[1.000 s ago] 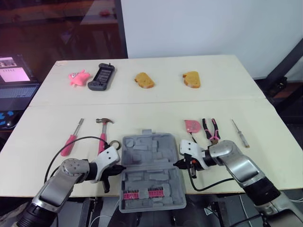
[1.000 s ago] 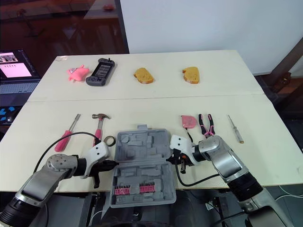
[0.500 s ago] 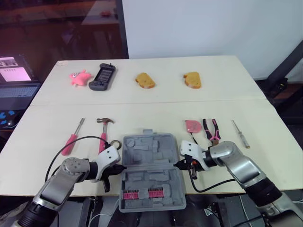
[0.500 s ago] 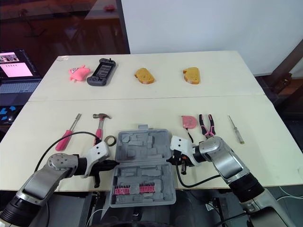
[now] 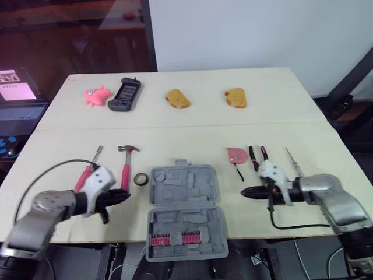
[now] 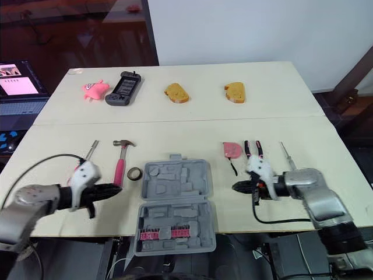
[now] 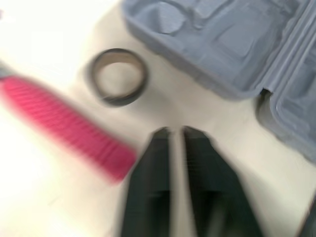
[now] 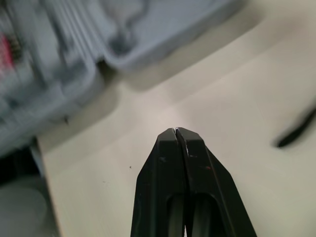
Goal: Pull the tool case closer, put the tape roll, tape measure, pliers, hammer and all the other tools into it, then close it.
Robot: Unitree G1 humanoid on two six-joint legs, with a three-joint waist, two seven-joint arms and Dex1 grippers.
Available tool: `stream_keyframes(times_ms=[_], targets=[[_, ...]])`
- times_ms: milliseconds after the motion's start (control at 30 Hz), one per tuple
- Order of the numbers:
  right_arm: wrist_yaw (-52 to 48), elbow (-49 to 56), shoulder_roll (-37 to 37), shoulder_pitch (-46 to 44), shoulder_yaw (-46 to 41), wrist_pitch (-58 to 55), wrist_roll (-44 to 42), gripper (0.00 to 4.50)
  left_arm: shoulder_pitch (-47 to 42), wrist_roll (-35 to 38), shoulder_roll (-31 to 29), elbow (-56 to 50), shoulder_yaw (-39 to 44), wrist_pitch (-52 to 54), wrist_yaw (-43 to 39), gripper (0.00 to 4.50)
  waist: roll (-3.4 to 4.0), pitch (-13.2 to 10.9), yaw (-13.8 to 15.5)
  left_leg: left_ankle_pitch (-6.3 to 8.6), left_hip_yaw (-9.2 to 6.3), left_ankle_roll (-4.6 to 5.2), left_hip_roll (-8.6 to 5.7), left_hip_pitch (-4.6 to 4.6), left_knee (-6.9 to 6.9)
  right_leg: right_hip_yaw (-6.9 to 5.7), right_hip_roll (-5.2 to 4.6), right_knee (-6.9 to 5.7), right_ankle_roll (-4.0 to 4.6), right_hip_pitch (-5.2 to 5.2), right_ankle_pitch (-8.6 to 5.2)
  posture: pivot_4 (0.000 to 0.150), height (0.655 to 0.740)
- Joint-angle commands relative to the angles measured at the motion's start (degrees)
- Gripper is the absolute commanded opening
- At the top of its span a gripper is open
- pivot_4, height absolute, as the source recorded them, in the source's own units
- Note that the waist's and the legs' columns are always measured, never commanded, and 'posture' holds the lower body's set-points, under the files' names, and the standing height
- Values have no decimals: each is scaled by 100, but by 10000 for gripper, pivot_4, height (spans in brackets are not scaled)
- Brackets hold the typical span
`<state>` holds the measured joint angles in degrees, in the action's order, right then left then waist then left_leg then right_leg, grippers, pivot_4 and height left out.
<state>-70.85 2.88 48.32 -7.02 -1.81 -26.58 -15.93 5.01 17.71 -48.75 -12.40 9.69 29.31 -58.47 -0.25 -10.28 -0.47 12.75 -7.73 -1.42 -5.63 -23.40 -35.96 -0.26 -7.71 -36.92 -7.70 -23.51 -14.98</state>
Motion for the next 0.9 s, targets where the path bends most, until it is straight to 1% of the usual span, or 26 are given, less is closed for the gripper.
stream_keyframes(times_ms=[33,133,167,233,267,400,500,567,800,900], targets=[[-233,-67,280,209,-791,264,-452,13924,88,340,-246,447,907,-459,-355,24882,1,-1,1,0,1,0,0,0,0,0,0,2,9,1,-5,1500,7400],[-324,-435,488,349,-1172,502,-533,29721,285,580,-396,894,1512,-862,-807,41536,1,-1,-4,1,3,1,3,1,0,0,0,11,19,5,-9,1500,7400],[-363,-639,588,393,-1373,689,-528,34607,368,608,-463,1128,1783,-1017,-910,45000,1,-1,-5,1,5,1,4,1,1,0,0,16,21,5,-8,1500,7400],[-398,-977,730,427,-1708,958,-571,44862,654,360,-681,1636,2058,-1623,-1130,45000,2,-1,-13,3,9,4,6,0,6,0,0,26,23,5,-7,1500,7400],[-421,-1117,789,435,-1824,1047,-594,44862,742,287,-753,1892,2158,-1858,-1198,45000,5,-2,-21,3,11,4,7,0,8,0,1,31,25,4,-6,1500,7400],[-494,-1873,1066,344,-2127,1481,-534,44862,660,612,-821,2922,2805,-2280,-1320,45000,13,-4,-19,4,27,5,23,2,23,0,5,63,46,6,7,1500,7400],[-416,-2448,1141,93,-2160,1658,-494,44862,548,871,-775,3292,3183,-2323,-1282,45000,11,-4,-23,4,27,4,28,2,25,-1,6,70,49,8,9,1500,7400],[-403,-2658,1103,-46,-2103,1716,-500,44862,580,872,-737,3417,3251,-2487,-1309,45000,12,-4,-24,4,28,4,28,1,25,-1,6,70,49,7,10,1500,7400],[-404,-2627,1073,-226,-1981,1607,-589,44862,582,861,-758,3573,3289,-2764,-1201,45000,15,-4,-26,4,31,4,30,2,31,0,8,70,48,3,10,1500,7400],[-391,-2357,1048,-316,-1997,1226,-792,44862,592,877,-720,3425,3247,-2716,-1138,45000,16,-5,-28,4,31,4,30,1,31,0,8,70,48,4,10,1500,7400]])
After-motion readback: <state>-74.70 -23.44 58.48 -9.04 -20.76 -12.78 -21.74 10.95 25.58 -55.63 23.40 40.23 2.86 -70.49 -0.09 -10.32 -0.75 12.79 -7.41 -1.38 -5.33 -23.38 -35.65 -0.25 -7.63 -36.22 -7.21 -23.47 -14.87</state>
